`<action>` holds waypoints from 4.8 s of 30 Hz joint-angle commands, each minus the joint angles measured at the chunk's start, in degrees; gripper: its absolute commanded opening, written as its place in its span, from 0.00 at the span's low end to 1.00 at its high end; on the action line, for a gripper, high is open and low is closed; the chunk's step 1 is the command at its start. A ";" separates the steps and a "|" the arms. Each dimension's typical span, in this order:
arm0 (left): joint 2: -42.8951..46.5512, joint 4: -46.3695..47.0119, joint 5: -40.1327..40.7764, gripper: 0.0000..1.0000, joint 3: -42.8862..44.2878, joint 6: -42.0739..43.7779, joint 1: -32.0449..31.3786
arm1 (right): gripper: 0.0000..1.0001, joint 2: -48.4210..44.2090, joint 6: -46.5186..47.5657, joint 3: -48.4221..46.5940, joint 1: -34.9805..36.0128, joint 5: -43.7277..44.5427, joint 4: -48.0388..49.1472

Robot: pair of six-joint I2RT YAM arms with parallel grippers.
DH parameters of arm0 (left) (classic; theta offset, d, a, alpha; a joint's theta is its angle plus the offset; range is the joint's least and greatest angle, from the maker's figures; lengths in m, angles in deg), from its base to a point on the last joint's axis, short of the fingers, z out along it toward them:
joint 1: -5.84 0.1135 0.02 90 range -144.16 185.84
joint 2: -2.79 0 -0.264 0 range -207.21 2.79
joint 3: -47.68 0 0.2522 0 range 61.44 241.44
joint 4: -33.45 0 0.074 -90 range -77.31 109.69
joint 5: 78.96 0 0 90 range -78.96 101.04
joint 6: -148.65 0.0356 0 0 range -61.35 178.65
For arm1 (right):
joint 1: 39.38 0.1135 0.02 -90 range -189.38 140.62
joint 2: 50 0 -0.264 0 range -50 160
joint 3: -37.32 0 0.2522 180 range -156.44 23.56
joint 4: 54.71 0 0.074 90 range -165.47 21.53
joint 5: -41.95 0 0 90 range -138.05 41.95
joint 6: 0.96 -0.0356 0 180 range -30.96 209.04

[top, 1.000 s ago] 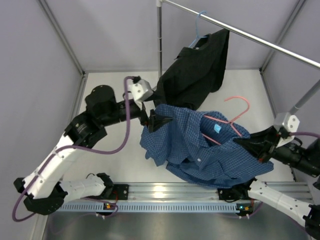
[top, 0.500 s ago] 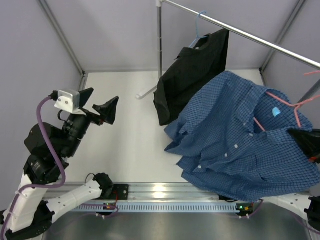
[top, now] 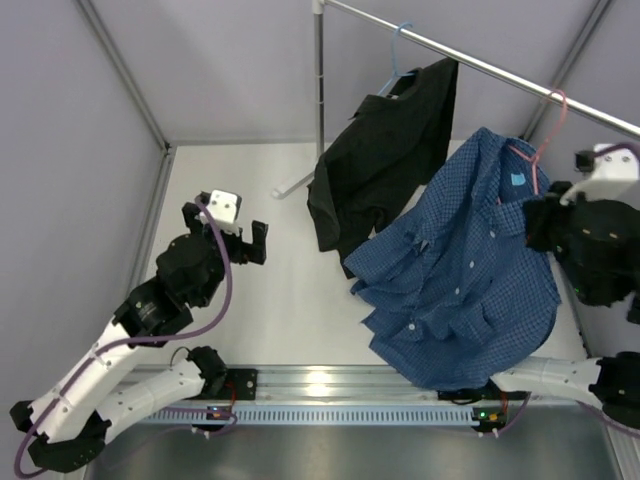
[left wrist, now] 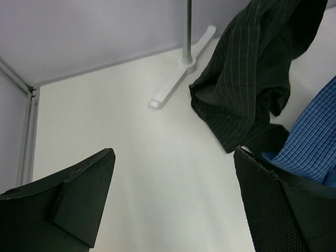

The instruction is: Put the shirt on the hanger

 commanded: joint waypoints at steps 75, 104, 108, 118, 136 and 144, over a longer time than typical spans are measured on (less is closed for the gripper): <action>4.68 4.86 -17.45 0.98 -9.48 -5.86 23.34 | 1.00 17.47 -11.51 17.12 -24.58 1.57 37.29; 12.50 -7.37 -8.66 0.98 -13.07 -14.12 23.26 | 0.99 -33.16 19.71 45.61 -24.58 -14.98 30.71; 12.24 -6.66 -7.60 0.98 -14.14 -13.33 23.26 | 0.99 -33.78 19.45 43.15 -24.58 -18.80 29.57; 16.72 -6.92 -6.37 0.98 -15.89 -13.51 23.26 | 0.99 -37.20 19.54 45.08 -24.22 -8.76 22.71; 16.81 -6.83 -8.13 0.98 -16.16 -13.33 23.26 | 1.00 -39.84 21.12 49.21 -24.22 -9.29 25.52; 16.81 -6.75 -8.31 0.98 -16.16 -13.42 23.26 | 0.99 -39.85 20.94 49.65 -24.14 -8.67 25.96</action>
